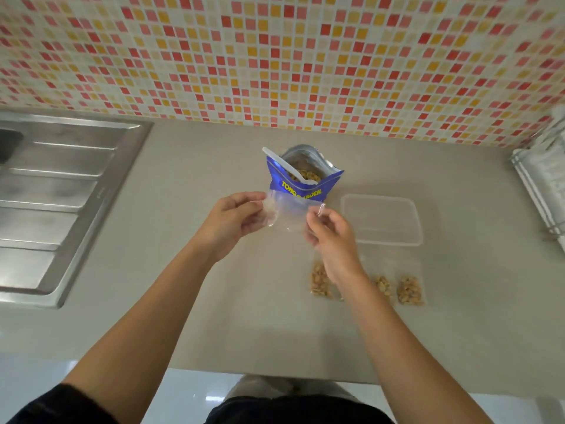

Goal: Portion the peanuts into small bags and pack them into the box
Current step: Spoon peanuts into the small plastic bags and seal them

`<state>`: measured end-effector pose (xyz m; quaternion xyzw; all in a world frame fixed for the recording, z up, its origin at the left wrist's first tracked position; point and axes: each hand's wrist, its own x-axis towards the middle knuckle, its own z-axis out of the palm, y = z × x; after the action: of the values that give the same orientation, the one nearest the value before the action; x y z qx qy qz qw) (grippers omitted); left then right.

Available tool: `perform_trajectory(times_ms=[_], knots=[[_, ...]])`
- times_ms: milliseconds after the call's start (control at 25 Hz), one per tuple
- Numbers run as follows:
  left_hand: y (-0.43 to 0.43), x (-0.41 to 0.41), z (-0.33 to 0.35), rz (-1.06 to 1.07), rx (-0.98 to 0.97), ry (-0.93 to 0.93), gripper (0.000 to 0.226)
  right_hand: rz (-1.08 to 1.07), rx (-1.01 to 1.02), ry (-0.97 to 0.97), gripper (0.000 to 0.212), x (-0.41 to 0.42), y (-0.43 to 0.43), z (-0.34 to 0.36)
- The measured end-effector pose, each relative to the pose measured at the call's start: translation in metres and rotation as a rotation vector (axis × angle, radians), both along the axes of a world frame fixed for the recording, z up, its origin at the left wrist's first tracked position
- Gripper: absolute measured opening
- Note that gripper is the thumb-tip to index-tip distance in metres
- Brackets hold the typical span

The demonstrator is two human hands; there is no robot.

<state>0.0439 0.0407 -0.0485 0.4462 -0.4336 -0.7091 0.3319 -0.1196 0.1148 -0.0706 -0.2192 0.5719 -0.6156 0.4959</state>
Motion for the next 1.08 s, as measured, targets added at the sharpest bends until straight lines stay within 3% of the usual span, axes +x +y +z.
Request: perform_trajectory(times_ms=[280, 440, 600, 680, 760, 880, 1080], knots=[[-0.023, -0.030, 0.046, -0.114, -0.185, -0.113, 0.008, 0.027, -0.144, 0.356, 0.021, -0.042, -0.018, 0.049], [-0.031, -0.045, 0.063, -0.042, -0.367, -0.182, 0.014, 0.008, -0.153, 0.318, 0.020, -0.056, -0.032, 0.060], [-0.038, -0.054, 0.073, 0.012, -0.693, -0.508, 0.009, 0.041, -0.200, 0.148, 0.018, -0.066, -0.035, 0.066], [-0.037, -0.056, 0.077, 0.015, -0.818, -0.598, 0.009, 0.035, -0.196, 0.168, 0.020, -0.068, -0.035, 0.065], [-0.038, -0.057, 0.080, -0.002, -0.832, -0.594, 0.010, 0.040, -0.173, 0.297, 0.018, -0.071, -0.035, 0.063], [-0.045, -0.055, 0.087, -0.049, -0.729, -0.494, 0.013, 0.168, -0.174, 0.473, 0.033, -0.081, -0.035, 0.070], [-0.055, -0.059, 0.091, -0.039, -0.696, -0.508, 0.010, 0.308, -0.190, 0.433, 0.056, -0.093, -0.041, 0.078]])
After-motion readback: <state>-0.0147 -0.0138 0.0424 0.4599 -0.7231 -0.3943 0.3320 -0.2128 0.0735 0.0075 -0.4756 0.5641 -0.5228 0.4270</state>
